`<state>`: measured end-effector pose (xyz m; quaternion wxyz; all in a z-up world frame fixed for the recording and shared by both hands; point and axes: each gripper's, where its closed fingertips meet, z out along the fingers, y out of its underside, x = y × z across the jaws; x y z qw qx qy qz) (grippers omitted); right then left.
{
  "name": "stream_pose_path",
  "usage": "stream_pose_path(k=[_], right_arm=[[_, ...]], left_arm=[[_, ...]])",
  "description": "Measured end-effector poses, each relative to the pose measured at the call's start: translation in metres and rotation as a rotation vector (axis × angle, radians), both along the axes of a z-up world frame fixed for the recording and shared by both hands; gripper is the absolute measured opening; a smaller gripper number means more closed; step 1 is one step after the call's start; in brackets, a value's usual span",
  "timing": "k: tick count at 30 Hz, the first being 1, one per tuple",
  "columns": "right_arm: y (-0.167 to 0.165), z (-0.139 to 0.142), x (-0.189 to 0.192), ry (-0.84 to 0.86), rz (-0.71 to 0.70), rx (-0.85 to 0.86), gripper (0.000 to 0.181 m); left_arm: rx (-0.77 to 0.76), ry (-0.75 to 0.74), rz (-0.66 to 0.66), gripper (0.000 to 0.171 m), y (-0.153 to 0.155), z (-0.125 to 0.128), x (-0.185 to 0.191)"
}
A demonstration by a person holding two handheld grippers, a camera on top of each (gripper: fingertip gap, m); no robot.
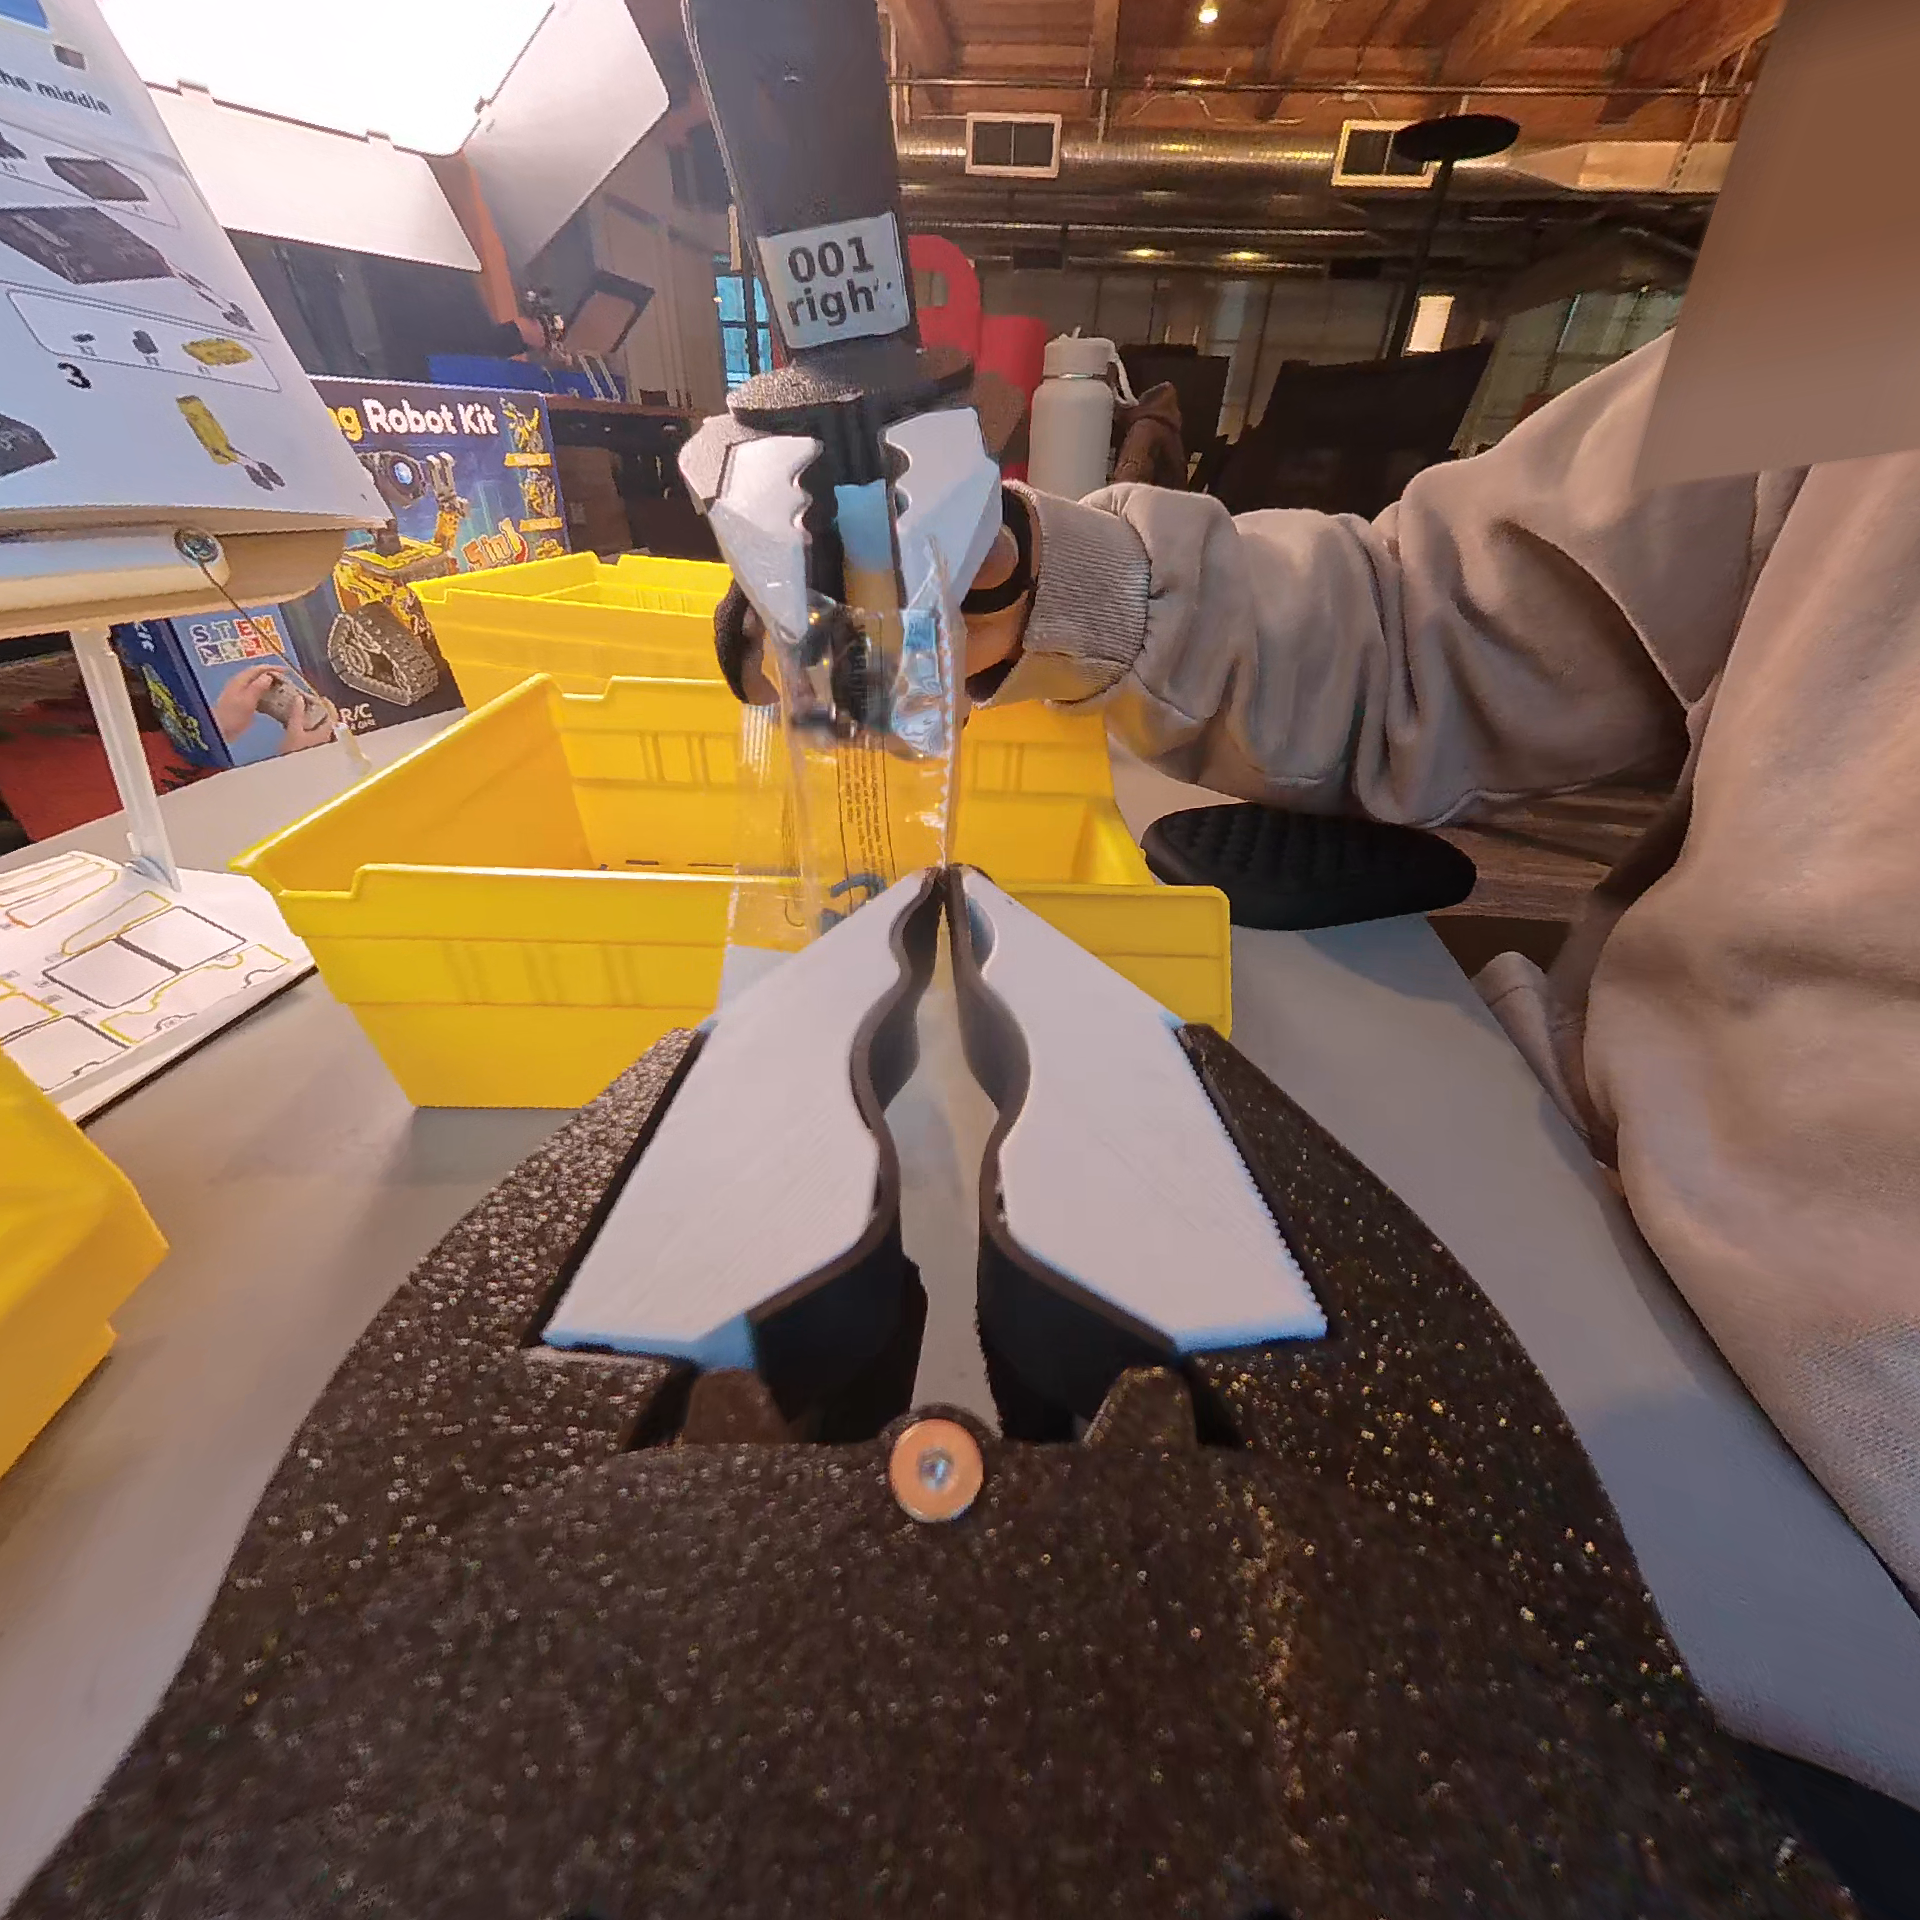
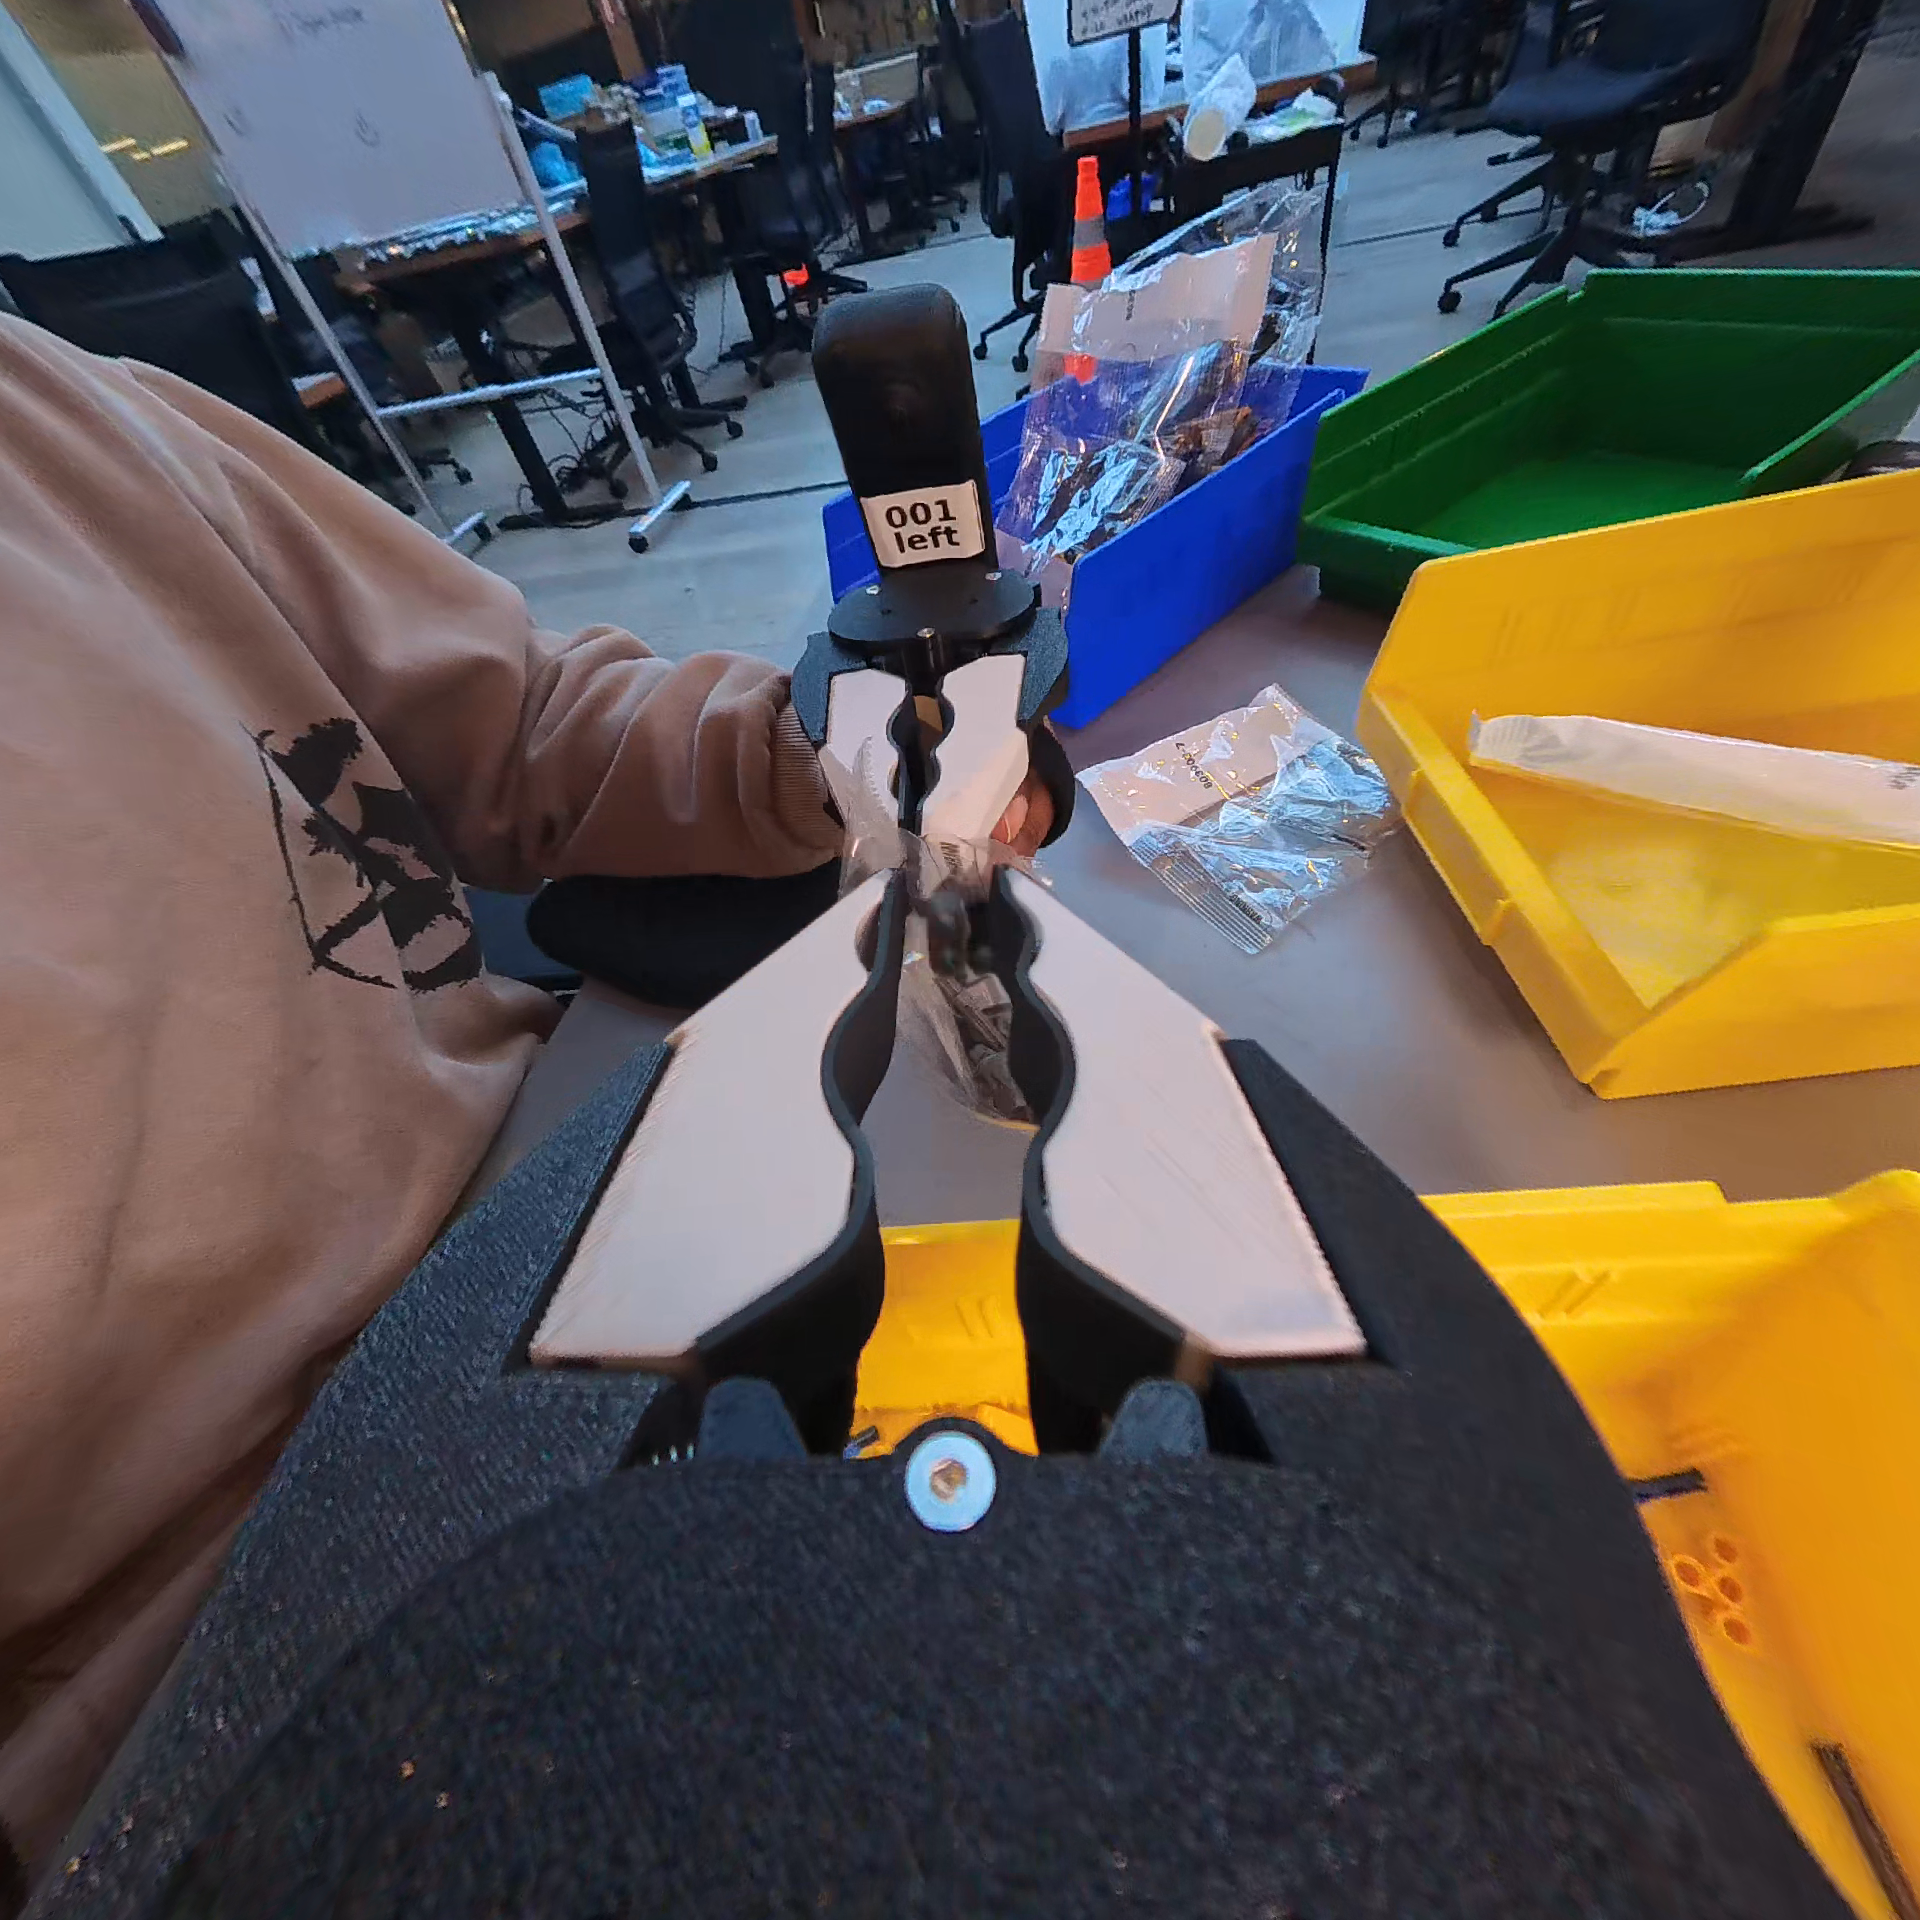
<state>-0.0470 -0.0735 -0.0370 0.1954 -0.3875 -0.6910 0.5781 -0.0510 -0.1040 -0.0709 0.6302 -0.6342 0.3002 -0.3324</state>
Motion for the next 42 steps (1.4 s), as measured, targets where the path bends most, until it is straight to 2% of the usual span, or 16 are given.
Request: stream_pose_path(k=[5, 8, 10, 11, 14, 16, 19, 22, 23, 25, 26, 29, 31, 34, 36, 42], right_arm=[[0.015, 0.03, 0.01, 0.074, -0.052, -0.037, 0.03], [0.056, 0.031, 0.019, 0.021, -0.217, 0.061, 0.028], [0.103, 0.003, 0.027, -0.133, -0.371, 0.279, 0.024], [0.121, -0.018, 0.035, -0.247, -0.385, 0.402, 0.024], [0.159, -0.079, 0.064, -0.565, -0.295, 0.756, 0.024], [0.163, -0.112, 0.076, -0.711, -0.157, 0.901, 0.024], [0.139, -0.147, 0.093, -0.894, 0.063, 0.921, 0.045], [0.126, -0.164, 0.085, -0.91, 0.124, 0.93, 0.043], [0.12, -0.163, 0.078, -0.902, 0.119, 0.876, 0.037], [0.118, -0.158, 0.049, -0.785, 0.056, 0.83, 0.011], [0.121, -0.156, 0.042, -0.758, 0.037, 0.823, 0.004], [0.148, -0.145, 0.024, -0.685, -0.09, 0.855, 0.01], [0.163, -0.136, 0.027, -0.698, -0.139, 0.85, 0.013], [0.184, -0.141, 0.061, -0.862, -0.094, 0.943, 0.017], [0.185, -0.151, 0.082, -0.955, -0.033, 0.987, 0.017], [0.174, -0.167, 0.079, -0.958, -0.015, 0.962, 0.017]], left_arm=[[0.019, -0.053, -0.004, 0.0, -0.002, 0.009, -0.004], [0.02, -0.059, 0.016, 0.0, 0.0, 0.011, -0.009], [0.016, -0.057, 0.029, 0.0, 0.002, 0.01, -0.012], [0.013, -0.058, 0.032, 0.0, 0.002, 0.009, -0.013], [-0.008, -0.053, 0.035, 0.0, 0.005, 0.003, -0.013], [-0.02, -0.037, 0.04, 0.0, 0.007, -0.001, -0.012], [-0.031, -0.025, 0.046, 0.0, 0.008, -0.005, -0.012], [-0.034, -0.024, 0.055, 0.0, 0.009, -0.006, -0.014], [-0.035, -0.026, 0.057, 0.0, 0.009, -0.006, -0.015], [-0.039, -0.029, 0.058, 0.0, 0.01, -0.007, -0.016], [-0.042, -0.03, 0.058, 0.0, 0.01, -0.008, -0.016], [-0.045, -0.026, 0.058, 0.0, 0.01, -0.009, -0.016], [-0.042, -0.022, 0.059, 0.0, 0.01, -0.008, -0.016], [-0.048, -0.022, 0.057, 0.0, 0.011, -0.01, -0.017], [-0.053, -0.016, 0.056, 0.0, 0.011, -0.011, -0.016], [-0.054, -0.011, 0.057, 0.0, 0.011, -0.012, -0.016]])
